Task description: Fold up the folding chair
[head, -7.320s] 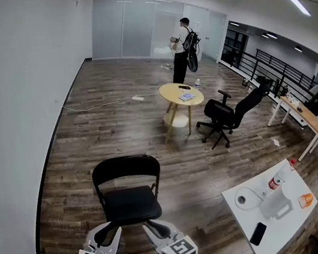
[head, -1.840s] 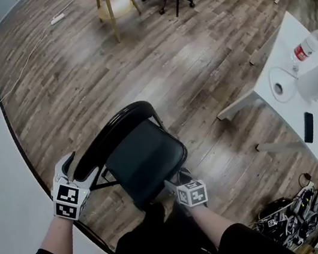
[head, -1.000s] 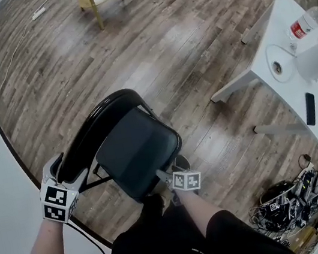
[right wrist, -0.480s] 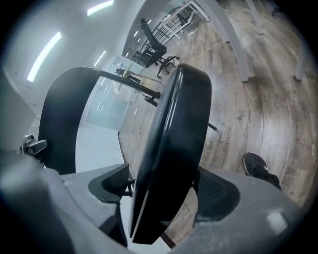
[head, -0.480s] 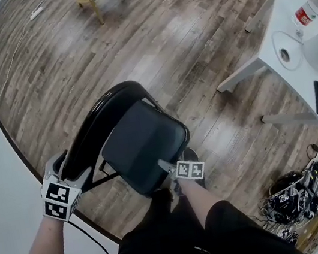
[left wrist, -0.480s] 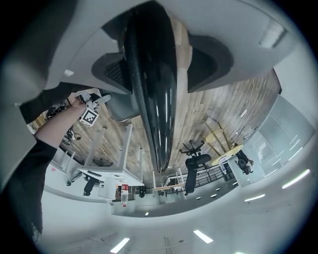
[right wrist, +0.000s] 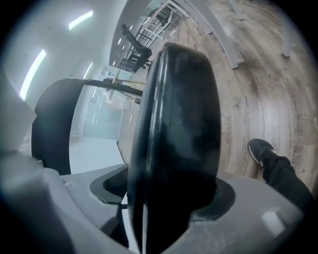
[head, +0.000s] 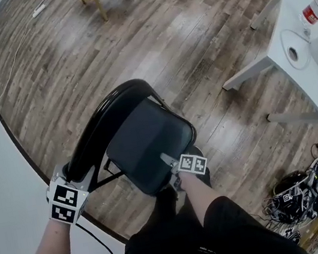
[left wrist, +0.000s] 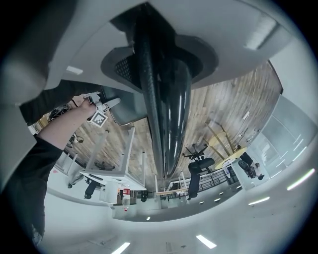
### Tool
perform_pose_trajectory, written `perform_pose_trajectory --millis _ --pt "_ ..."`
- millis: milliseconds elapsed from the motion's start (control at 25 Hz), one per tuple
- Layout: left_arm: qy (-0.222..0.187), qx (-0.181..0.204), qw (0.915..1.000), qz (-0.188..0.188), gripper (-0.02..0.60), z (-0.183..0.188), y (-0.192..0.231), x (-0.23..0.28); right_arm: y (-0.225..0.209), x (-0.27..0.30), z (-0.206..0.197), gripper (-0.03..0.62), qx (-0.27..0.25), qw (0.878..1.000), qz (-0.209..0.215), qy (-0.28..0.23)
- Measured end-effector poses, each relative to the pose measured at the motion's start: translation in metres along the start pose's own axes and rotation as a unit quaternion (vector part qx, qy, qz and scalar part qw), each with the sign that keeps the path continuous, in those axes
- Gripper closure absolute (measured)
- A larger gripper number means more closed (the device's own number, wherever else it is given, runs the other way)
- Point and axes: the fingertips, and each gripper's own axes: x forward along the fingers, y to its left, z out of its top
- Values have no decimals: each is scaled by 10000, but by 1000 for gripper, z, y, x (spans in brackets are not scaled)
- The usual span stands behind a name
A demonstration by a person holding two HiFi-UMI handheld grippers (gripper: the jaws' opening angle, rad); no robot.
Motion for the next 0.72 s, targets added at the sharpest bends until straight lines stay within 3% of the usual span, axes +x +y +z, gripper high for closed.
perform_pose_trajectory --millis 80,160,720 --pt "11 0 10000 18 399 0 0 0 -2 1 0 283 69 10000 -30 -36" --pt "17 8 10000 40 403 0 0 0 -3 1 0 303 97 9999 3 -95" --pt "5 94 9998 -178 450 1 -10 0 1 -3 1 342 285 9992 288 36"
